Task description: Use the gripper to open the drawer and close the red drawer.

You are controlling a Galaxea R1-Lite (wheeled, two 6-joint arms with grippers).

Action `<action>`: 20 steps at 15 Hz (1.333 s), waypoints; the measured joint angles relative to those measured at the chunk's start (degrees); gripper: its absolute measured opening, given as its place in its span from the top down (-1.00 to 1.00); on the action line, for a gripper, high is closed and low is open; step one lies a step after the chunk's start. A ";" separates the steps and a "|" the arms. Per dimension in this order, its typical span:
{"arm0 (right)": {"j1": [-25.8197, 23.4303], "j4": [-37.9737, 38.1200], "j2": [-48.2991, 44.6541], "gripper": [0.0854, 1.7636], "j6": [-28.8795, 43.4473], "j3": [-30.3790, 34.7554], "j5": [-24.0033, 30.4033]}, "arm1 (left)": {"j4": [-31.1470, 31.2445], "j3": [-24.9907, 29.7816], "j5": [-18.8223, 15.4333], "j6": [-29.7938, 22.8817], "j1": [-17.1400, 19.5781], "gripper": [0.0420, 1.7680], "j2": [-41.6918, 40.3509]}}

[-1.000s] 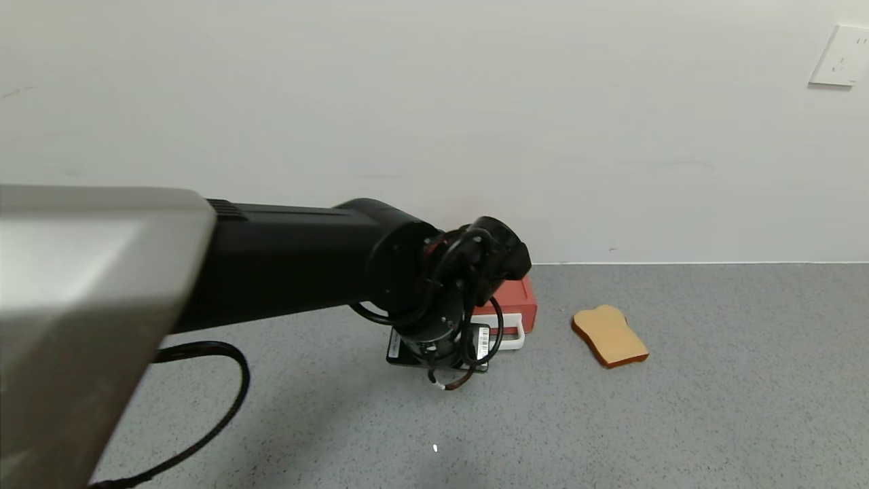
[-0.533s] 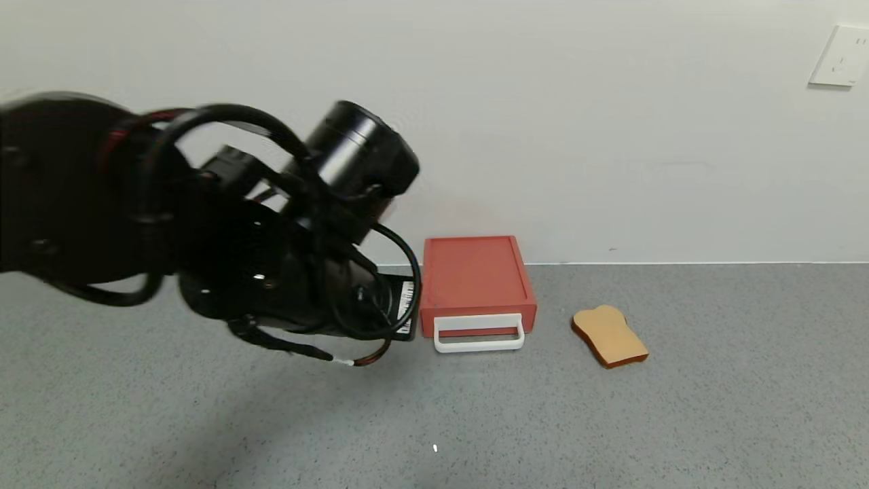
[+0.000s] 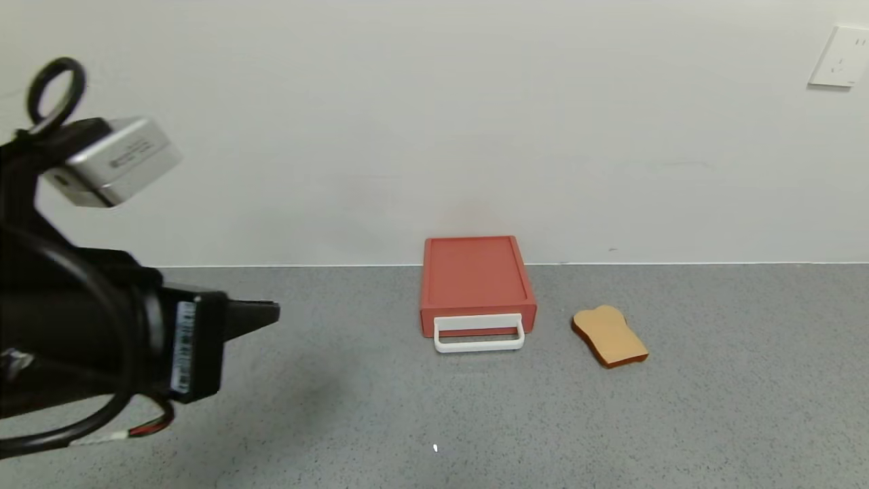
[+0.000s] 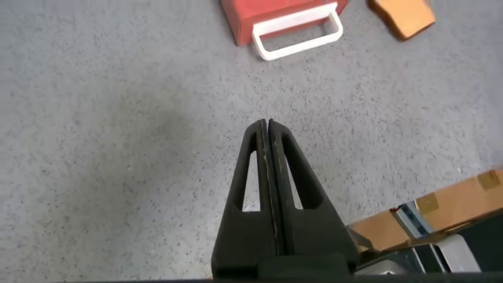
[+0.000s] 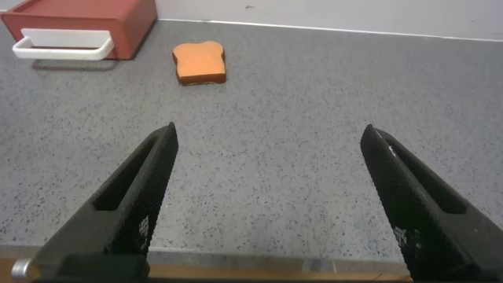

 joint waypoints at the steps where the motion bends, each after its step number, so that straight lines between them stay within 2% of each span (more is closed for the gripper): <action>1: 0.02 0.00 0.00 -0.94 0.02 0.00 0.00 | -0.83 2.39 -0.50 0.98 0.38 0.92 -3.55; 8: 0.00 0.00 0.00 -0.94 0.00 0.00 0.00 | -2.23 13.64 -7.74 8.05 6.06 0.92 -25.82; 12: 0.00 0.00 0.00 -0.94 0.00 0.00 0.00 | -1.66 18.19 -8.44 11.23 12.23 0.92 -35.00; 14: 0.00 0.00 0.00 -0.94 -0.04 0.00 0.00 | -1.63 19.26 -8.48 11.45 14.28 0.55 -37.77; 16: 0.00 0.00 0.00 -0.94 -0.04 0.00 0.00 | -1.73 19.37 -8.66 11.41 14.77 0.21 -39.00; 20: 0.00 -0.02 0.00 -0.94 -0.01 0.00 0.02 | -0.69 19.24 -8.52 11.47 15.13 -0.25 -40.18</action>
